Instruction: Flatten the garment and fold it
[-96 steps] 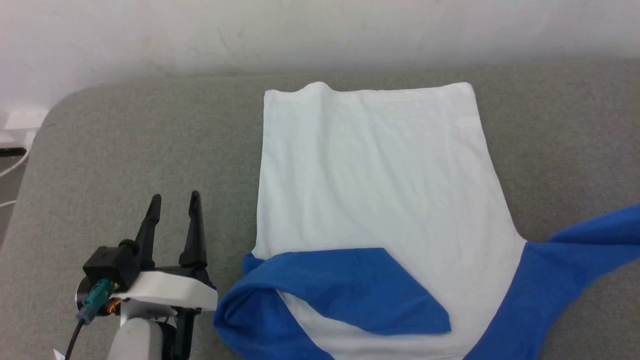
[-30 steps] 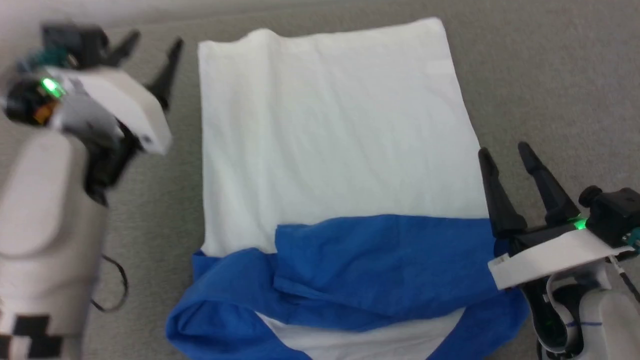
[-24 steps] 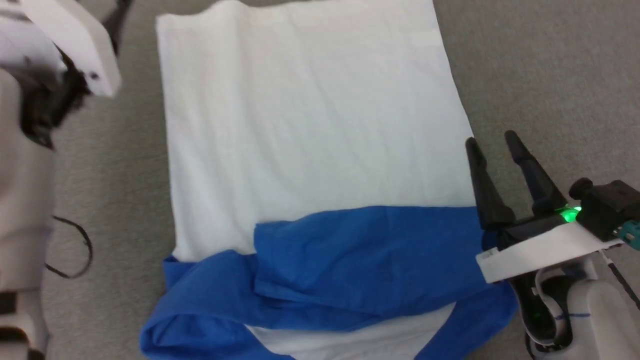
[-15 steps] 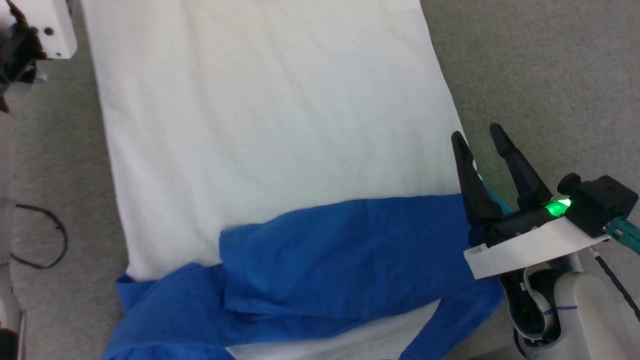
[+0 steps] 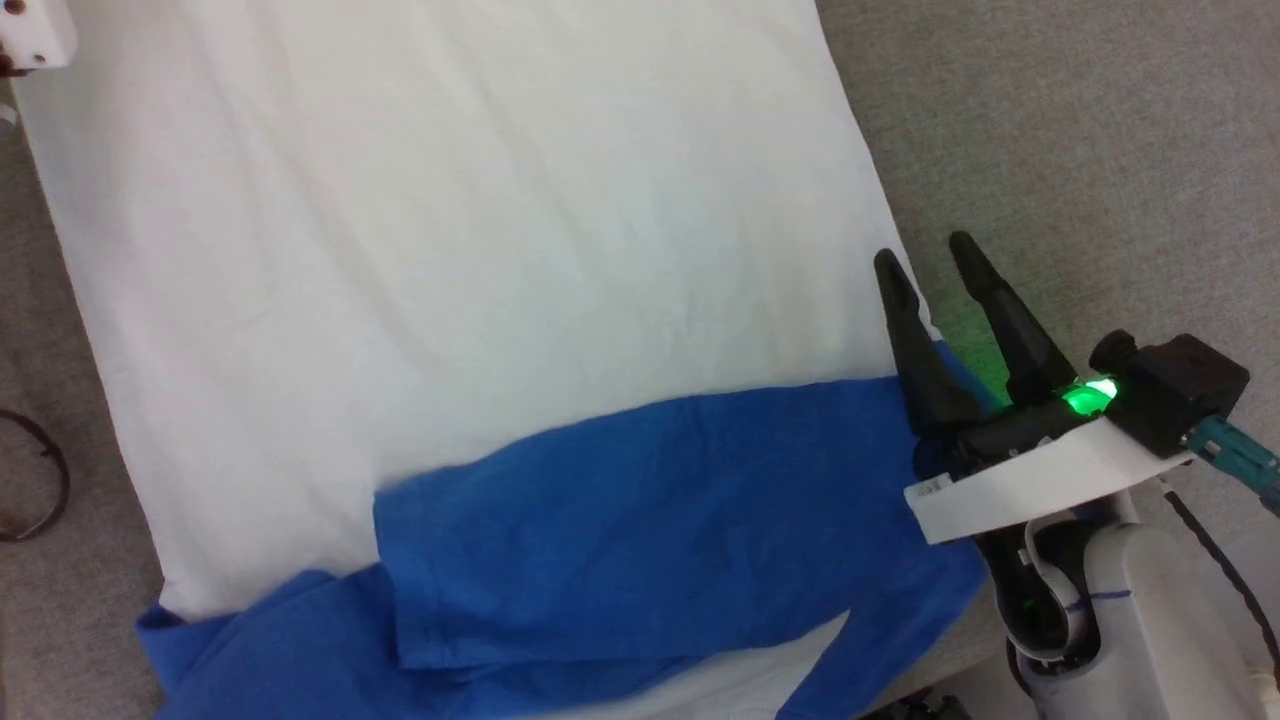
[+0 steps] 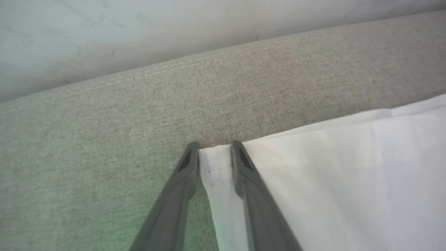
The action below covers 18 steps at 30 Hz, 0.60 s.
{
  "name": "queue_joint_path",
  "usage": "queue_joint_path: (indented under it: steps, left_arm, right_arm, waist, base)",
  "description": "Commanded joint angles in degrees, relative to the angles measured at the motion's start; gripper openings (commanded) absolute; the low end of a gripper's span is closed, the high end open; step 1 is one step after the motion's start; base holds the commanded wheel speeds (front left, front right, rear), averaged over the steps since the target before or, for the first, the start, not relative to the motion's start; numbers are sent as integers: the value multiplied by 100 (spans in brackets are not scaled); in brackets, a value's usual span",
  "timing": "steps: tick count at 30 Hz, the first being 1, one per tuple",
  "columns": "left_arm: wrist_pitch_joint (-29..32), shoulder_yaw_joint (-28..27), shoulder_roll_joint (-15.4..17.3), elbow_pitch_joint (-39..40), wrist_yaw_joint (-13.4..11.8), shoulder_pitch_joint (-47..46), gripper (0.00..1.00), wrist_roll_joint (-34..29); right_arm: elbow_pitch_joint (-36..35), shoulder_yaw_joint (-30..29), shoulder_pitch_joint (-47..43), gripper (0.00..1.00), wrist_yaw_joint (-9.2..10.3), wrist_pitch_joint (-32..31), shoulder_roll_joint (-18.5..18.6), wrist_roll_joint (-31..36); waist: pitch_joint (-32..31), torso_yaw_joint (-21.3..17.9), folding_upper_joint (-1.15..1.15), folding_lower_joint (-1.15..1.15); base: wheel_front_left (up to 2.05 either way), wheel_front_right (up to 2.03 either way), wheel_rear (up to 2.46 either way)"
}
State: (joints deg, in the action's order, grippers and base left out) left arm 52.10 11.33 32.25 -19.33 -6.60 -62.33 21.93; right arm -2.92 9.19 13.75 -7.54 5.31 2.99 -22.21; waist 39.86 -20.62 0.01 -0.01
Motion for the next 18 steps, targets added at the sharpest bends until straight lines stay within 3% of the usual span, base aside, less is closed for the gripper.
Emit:
queue_joint_path:
  steps: [1, 5, 13, 18]
  left_arm:
    - [290, 100, -31, -115, -3, 328, 0, 76]
    - [411, 106, -12, 85, -14, 435, 0, 141]
    - [38, 86, -98, 267, 57, 425, 0, 224]
    - [-370, 168, -258, 232, 197, 296, 0, 245]
  right_arm:
    - [-11, -37, 147, 100, 5, 6, -12, 38]
    - [-88, -121, 286, 100, 5, -59, -12, 145]
    - [-73, -211, 1184, 100, 5, -476, -12, 460]
    - [758, -442, 2737, 100, 5, -1279, -12, 594]
  waist:
    - [6, 32, -1, 1]
    - [-29, 109, -1, 1]
    - [-31, 261, -1, 1]
    - [-23, 498, -1, 1]
  base:
    - [0, 0, 0]
    - [0, 0, 0]
    - [0, 0, 0]
    - [0, 0, 0]
